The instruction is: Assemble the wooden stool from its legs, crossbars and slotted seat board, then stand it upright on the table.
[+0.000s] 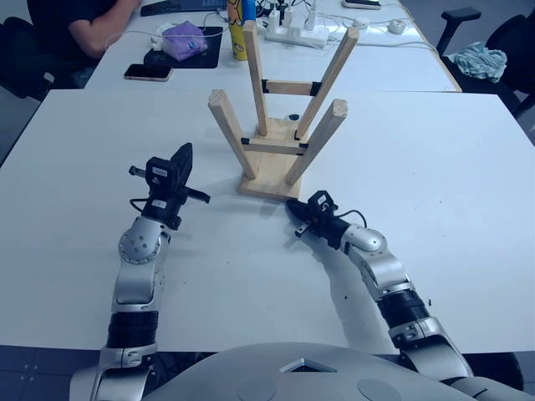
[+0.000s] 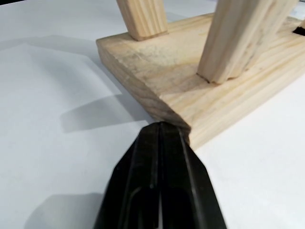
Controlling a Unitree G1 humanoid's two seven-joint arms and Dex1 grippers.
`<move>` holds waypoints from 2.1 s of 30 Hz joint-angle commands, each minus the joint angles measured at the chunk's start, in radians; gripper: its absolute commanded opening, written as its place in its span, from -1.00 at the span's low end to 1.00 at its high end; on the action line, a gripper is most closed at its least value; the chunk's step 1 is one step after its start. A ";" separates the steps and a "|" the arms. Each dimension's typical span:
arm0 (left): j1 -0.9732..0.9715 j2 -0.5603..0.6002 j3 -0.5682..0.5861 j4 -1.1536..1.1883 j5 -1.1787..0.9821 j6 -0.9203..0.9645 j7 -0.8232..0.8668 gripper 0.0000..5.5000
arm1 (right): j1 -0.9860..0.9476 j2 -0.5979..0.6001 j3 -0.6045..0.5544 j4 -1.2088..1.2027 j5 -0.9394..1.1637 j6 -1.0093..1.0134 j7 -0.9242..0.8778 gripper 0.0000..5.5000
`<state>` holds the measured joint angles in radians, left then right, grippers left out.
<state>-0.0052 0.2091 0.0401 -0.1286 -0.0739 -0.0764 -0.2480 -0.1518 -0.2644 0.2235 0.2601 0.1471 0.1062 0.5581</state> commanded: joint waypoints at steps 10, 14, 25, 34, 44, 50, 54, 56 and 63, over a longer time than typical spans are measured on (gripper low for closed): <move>-0.061 -0.004 -0.003 0.041 0.016 0.006 0.016 -1.00 | -0.177 -0.050 -0.136 0.173 -0.044 0.002 -0.127 -1.00; -0.054 -0.010 -0.009 0.038 0.018 0.005 0.018 -1.00 | -0.191 -0.057 -0.156 0.179 -0.038 -0.001 -0.131 -1.00; -0.075 0.001 0.003 0.058 -0.001 0.002 0.000 -1.00 | -0.138 -0.022 -0.154 0.093 0.018 0.061 -0.077 -1.00; -0.080 0.006 0.012 0.063 -0.008 -0.002 0.000 -1.00 | -0.044 0.013 -0.097 -0.130 0.193 0.212 0.154 -1.00; -0.083 0.007 0.033 0.074 -0.027 0.013 0.003 -1.00 | -0.026 0.013 -0.074 -0.184 0.168 0.253 0.135 -1.00; -0.071 0.004 0.032 0.073 -0.025 0.029 0.008 -1.00 | -0.040 -0.022 -0.058 -0.084 0.072 0.248 0.094 -1.00; -0.057 0.001 0.029 0.060 -0.027 0.037 0.007 -1.00 | -0.058 -0.015 -0.099 -0.038 0.046 0.192 0.046 -1.00; -0.049 -0.001 0.028 0.052 -0.029 0.041 0.006 -1.00 | -0.075 -0.005 -0.130 -0.016 0.039 0.153 0.005 -1.00; -0.032 -0.004 0.031 0.048 -0.024 0.043 0.014 -1.00 | -0.092 -0.017 -0.163 0.016 -0.012 0.091 -0.057 -1.00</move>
<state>-0.0461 0.2049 0.0680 -0.0664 -0.0989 -0.0473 -0.2403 -0.1811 -0.2555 0.1532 0.2401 0.1815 0.2396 0.6542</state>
